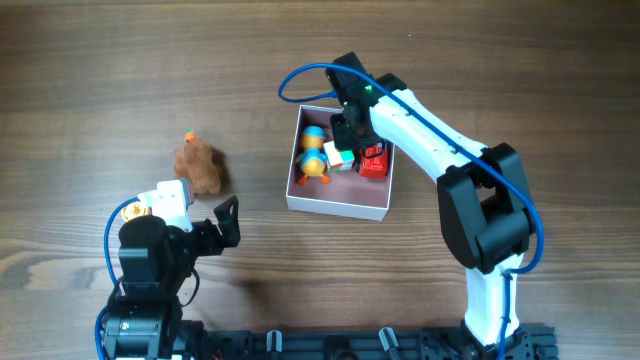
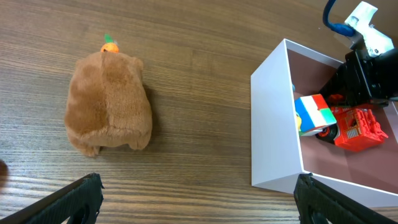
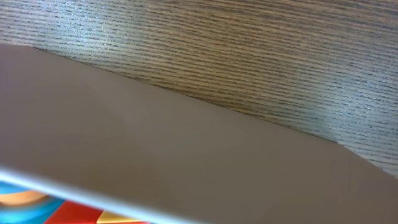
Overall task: Pack container
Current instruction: 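Lower the duck into the box's left side and release it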
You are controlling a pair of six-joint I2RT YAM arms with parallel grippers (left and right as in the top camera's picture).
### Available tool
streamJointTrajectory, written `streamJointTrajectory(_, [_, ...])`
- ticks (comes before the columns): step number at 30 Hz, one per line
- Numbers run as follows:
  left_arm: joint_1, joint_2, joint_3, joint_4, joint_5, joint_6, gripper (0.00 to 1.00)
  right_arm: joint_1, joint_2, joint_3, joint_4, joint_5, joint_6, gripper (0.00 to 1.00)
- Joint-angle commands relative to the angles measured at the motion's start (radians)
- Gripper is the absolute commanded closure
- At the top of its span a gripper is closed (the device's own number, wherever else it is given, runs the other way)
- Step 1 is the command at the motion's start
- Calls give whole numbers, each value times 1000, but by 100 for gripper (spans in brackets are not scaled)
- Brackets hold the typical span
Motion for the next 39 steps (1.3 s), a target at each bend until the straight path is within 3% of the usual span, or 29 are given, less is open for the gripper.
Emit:
streamJointTrajectory(1, [-5,-2,23,2,5,-16,0,-2,23,-5,0,4,-6,96])
streamJointTrajectory(9, [-5,-2,23,2,5,-16,0,-2,16,48,24,9,-59,94])
streamJointTrajectory(14, [-5,-2,23,2,5,-16,0,-2,-86,155,-64,31,-82,93])
streamJointTrajectory(20, [-5,-2,23,2,5,-16,0,39,-125,127,-208,-71,-216,94])
streamJointTrajectory(25, [-5,-2,23,2,5,-16,0,100,-124,74,-142,-157,-318,94])
streamJointTrajectory(39, [-5,-2,23,2,5,-16,0,109,-10,74,-67,-157,-346,96])
